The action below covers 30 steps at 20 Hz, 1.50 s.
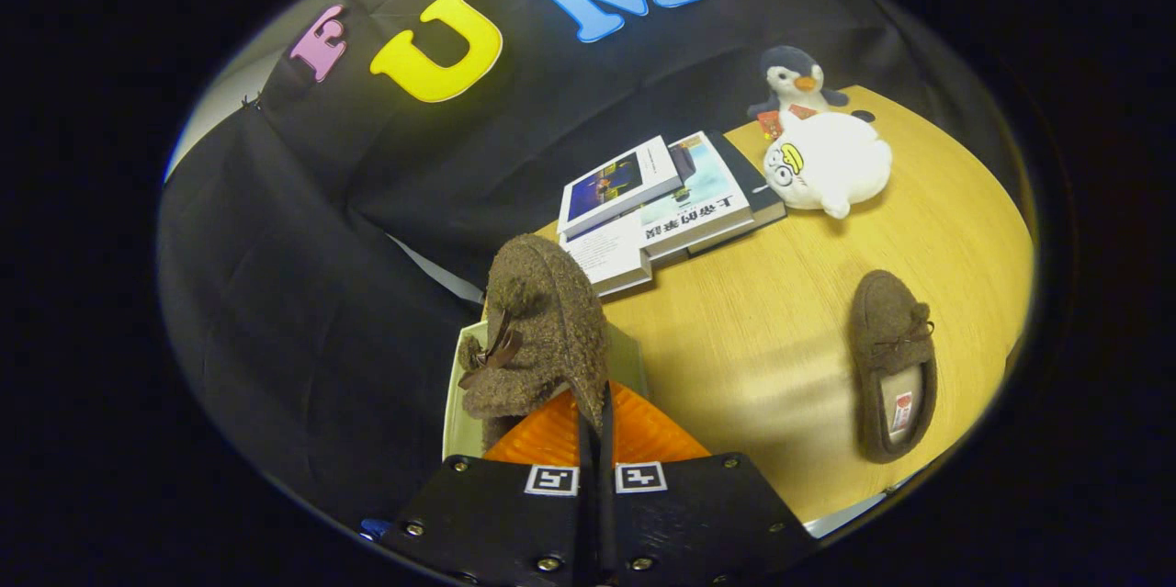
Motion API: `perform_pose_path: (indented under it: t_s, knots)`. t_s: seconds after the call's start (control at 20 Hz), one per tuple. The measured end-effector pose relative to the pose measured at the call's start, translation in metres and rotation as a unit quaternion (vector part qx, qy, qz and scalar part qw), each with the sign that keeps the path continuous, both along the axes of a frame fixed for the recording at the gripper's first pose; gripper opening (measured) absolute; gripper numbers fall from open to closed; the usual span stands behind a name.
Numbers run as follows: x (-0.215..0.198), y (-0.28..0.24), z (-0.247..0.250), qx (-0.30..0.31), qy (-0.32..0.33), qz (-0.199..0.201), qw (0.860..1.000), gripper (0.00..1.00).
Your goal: Open the storage box then place both shoes into the box .Put the left shoe in first, then the right shoe, with the right side of both shoes facing outward in a uniform manner.
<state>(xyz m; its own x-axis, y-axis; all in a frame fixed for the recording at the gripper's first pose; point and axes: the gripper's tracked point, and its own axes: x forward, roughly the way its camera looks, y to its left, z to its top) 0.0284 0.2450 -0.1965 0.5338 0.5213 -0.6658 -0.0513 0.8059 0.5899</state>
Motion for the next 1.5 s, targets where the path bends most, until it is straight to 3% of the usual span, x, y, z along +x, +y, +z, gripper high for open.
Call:
perform_pose_path:
  t_s: [0.65,1.35,1.5]
  knots:
    - [-0.01,0.118,-0.032,-0.001,0.018,0.044,0.999,0.01]
    - [-0.025,0.159,-0.115,-0.08,0.084,-0.016,0.993,0.0]
    - [-0.027,0.165,-0.125,-0.104,0.09,-0.014,0.99,0.01]
